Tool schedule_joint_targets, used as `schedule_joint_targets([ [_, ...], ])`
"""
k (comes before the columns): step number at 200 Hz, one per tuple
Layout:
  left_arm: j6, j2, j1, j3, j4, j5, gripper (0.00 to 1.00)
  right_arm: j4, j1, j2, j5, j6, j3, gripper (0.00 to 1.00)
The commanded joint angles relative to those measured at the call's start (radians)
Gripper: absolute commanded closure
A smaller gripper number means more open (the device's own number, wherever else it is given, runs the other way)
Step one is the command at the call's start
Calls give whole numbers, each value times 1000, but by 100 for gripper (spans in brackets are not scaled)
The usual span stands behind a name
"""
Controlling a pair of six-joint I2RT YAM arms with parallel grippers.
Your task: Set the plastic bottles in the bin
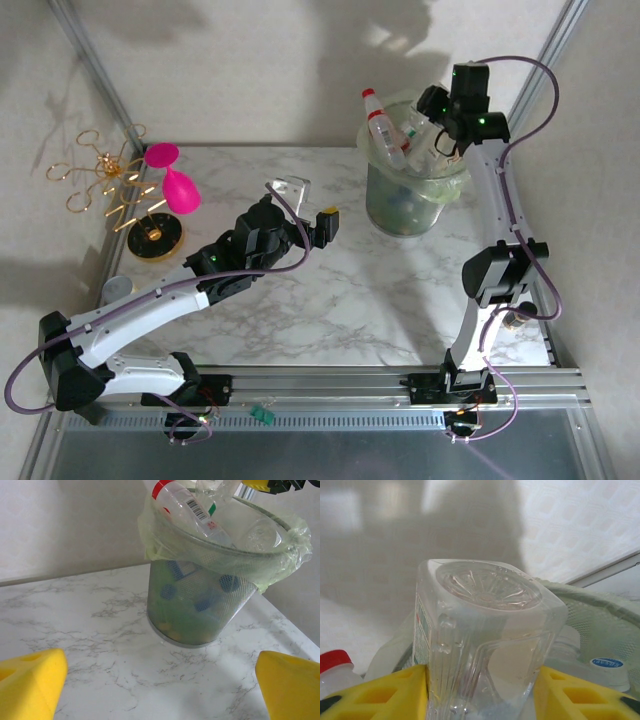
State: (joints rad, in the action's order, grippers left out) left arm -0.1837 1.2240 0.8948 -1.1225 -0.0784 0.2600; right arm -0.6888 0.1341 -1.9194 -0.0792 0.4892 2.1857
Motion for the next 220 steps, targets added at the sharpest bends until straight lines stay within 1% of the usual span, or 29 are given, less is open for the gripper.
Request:
schedule_joint_targets([
  [1, -7, -10, -8, 6, 18, 25, 4, -55, 9, 41, 21, -61, -8, 44],
  [17, -8, -8, -10, 4, 17, 24, 4, -67, 9, 44, 35, -57, -13, 39],
  [31, -8, -6, -11, 4, 17, 24, 4, -70, 7, 48, 47, -41, -19, 28],
  [45, -10, -4, -11, 4, 17, 24, 4, -64, 6, 51, 59, -33, -16, 26],
  [51, -10, -4, -13, 4, 16, 25, 4, -62, 7, 55, 66, -35, -10, 28],
  [57, -10, -6, -12, 5, 17, 25, 4, -59, 8, 56, 77, -40, -6, 32],
  [62, -10, -6, -12, 4, 17, 27, 4, -56, 10, 58, 88, -45, -2, 38],
  [71, -9, -8, -13, 4, 17, 31, 4, -51, 22, 59, 111, -64, 2, 52],
  [82, -7, -11, -14, 6, 17, 36, 4, -53, 46, 59, 127, -93, 6, 64],
  [89, -8, -11, -14, 7, 19, 37, 4, -59, 62, 57, 131, -110, 8, 69],
  [98, -8, -9, -16, 7, 19, 39, 4, -67, 79, 56, 133, -129, 8, 73],
  [119, -12, -4, -20, 6, 20, 39, 4, -78, 107, 37, 140, -165, 13, 72],
  [151, -24, 6, -30, 2, 17, 34, 4, -63, 115, -13, 143, -161, 17, 70],
  [182, -28, 9, -36, 3, 13, 37, 4, -78, 114, -70, 89, -172, 26, 69],
  [201, -25, 11, -37, 5, 12, 43, 4, -62, 115, -60, 58, -182, -22, 70],
  [220, -23, 16, -37, 2, 11, 45, 4, -47, 115, -34, 70, -181, -38, 71],
])
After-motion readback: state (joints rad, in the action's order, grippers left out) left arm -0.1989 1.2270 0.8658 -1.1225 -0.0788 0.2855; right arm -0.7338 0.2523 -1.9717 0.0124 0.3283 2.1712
